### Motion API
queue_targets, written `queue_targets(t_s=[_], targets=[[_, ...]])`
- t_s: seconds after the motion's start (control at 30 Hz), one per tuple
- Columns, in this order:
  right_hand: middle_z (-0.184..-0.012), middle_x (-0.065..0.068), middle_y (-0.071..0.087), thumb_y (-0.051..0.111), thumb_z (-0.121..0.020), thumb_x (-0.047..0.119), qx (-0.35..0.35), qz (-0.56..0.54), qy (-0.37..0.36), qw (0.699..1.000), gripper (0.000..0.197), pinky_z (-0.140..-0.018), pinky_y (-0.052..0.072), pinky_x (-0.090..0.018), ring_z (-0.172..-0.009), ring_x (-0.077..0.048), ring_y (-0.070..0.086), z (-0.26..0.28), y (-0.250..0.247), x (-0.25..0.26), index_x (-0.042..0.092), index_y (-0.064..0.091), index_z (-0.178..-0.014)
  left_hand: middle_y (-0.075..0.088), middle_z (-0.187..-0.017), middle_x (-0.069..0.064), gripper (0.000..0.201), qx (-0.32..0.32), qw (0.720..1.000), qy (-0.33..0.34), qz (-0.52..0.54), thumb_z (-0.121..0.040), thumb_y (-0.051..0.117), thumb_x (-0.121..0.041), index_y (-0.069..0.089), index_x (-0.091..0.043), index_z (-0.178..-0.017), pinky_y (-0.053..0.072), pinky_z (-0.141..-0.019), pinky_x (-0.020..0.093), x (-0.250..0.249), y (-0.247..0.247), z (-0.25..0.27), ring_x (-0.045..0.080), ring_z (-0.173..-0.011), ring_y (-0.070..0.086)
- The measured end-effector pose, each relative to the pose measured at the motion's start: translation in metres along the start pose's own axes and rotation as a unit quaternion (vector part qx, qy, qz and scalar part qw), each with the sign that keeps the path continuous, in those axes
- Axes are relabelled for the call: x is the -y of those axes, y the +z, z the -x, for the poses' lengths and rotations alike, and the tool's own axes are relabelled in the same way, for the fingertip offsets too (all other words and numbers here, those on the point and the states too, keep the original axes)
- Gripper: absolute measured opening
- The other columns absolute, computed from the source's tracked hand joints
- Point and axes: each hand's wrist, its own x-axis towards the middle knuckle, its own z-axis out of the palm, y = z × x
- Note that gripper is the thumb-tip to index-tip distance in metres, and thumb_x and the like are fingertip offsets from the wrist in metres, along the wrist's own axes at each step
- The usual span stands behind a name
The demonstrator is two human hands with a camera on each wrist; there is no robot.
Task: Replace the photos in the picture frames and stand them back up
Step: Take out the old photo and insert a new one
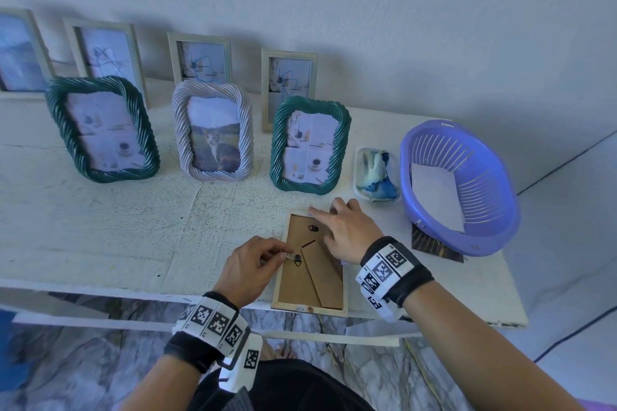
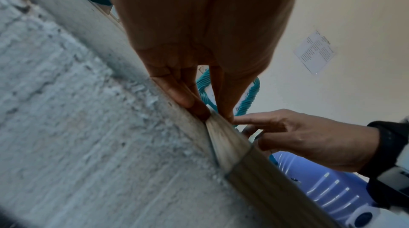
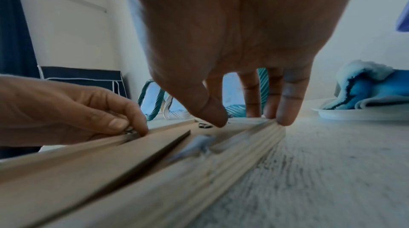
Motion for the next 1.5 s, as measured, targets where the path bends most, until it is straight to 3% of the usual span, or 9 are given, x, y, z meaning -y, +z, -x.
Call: queue_targets(t_s=[0.2,0.37,0.5,0.6,0.7,0.9,1.17,1.3,1.5], targets=[[-0.113,-0.004,0.048,0.043,-0.092,0.014,-0.003,-0.020,-0.050,0.999,0.058,-0.081,0.038,-0.031,-0.091,-0.019,0.030,0.003,0.000,-0.014,0.034,0.037,-0.146,0.066,-0.094,-0.009,0.014,0.002,1.000,-0.006,-0.001,-0.091,0.065,-0.026,0.072,-0.038,-0.096,0.051,-0.076,0.020,0.000,-0.001,0.000,0.001,-0.086,0.061],[-0.110,-0.001,0.056,0.039,-0.088,0.015,-0.014,-0.032,-0.077,0.996,0.052,-0.083,0.033,-0.030,-0.088,-0.023,0.044,0.002,0.005,-0.024,0.030,0.055,-0.135,0.066,-0.094,-0.009,0.016,0.006,1.000,-0.006,0.002,-0.092,0.065,-0.025,0.071,-0.039,-0.096,0.050,-0.076,0.017,0.000,-0.001,-0.001,0.002,-0.087,0.061],[-0.114,0.001,0.057,0.036,-0.090,0.031,-0.026,-0.061,-0.064,0.996,0.052,-0.086,0.036,-0.029,-0.098,-0.023,0.050,0.009,0.005,-0.024,0.035,0.044,-0.142,0.066,-0.095,-0.009,0.015,0.003,1.000,-0.006,-0.002,-0.092,0.065,-0.025,0.072,-0.036,-0.098,0.051,-0.076,0.020,0.000,-0.001,-0.001,0.001,-0.087,0.061],[-0.132,-0.006,0.047,0.048,-0.093,0.047,-0.039,-0.120,-0.028,0.992,0.070,-0.096,0.041,-0.034,-0.117,-0.025,0.043,0.026,0.005,-0.018,0.036,0.013,-0.153,0.066,-0.095,-0.010,0.014,0.003,1.000,-0.005,-0.002,-0.092,0.065,-0.026,0.072,-0.036,-0.099,0.053,-0.077,0.022,0.000,-0.001,-0.001,0.001,-0.086,0.061],[-0.158,-0.011,0.017,0.051,-0.085,0.066,-0.023,-0.130,0.018,0.991,0.093,-0.112,0.030,-0.044,-0.144,-0.028,0.017,0.045,0.009,-0.001,0.036,-0.005,-0.152,0.066,-0.095,-0.009,0.014,0.002,1.000,-0.008,-0.003,-0.092,0.065,-0.026,0.073,-0.034,-0.100,0.053,-0.077,0.023,0.001,-0.001,-0.001,0.001,-0.086,0.061],[-0.158,-0.009,-0.025,0.063,-0.060,0.083,0.039,-0.143,0.061,0.987,0.128,-0.115,0.022,-0.047,-0.146,-0.022,-0.023,0.072,0.031,0.029,0.037,-0.015,-0.150,0.066,-0.095,-0.009,0.014,0.003,1.000,-0.007,-0.013,-0.092,0.064,-0.027,0.072,-0.036,-0.100,0.052,-0.076,0.022,0.002,0.000,-0.002,0.002,-0.086,0.061],[-0.154,-0.014,-0.032,0.066,-0.061,0.079,0.025,-0.159,0.055,0.985,0.129,-0.119,0.007,-0.046,-0.141,-0.026,-0.033,0.068,0.045,0.032,0.036,-0.018,-0.149,0.065,-0.095,-0.008,0.015,0.000,1.000,-0.005,-0.019,-0.092,0.064,-0.026,0.071,-0.036,-0.099,0.047,-0.074,0.015,0.003,0.001,-0.002,0.001,-0.086,0.060],[-0.151,-0.012,-0.038,0.063,-0.064,0.079,0.036,-0.167,0.047,0.984,0.124,-0.118,0.001,-0.045,-0.138,-0.025,-0.038,0.069,0.047,0.031,0.035,-0.015,-0.150,0.066,-0.095,-0.008,0.015,0.002,1.000,-0.004,-0.009,-0.092,0.064,-0.025,0.071,-0.036,-0.099,0.051,-0.076,0.020,0.004,0.001,-0.002,0.003,-0.087,0.062],[-0.153,-0.013,-0.034,0.058,-0.079,0.066,0.007,-0.189,0.053,0.980,0.103,-0.119,0.001,-0.044,-0.140,-0.026,-0.035,0.068,0.051,0.033,0.035,-0.008,-0.152,0.066,-0.095,-0.008,0.016,0.000,1.000,-0.002,-0.012,-0.092,0.064,-0.024,0.072,-0.036,-0.099,0.051,-0.076,0.020,0.003,0.001,-0.002,0.003,-0.087,0.061]])
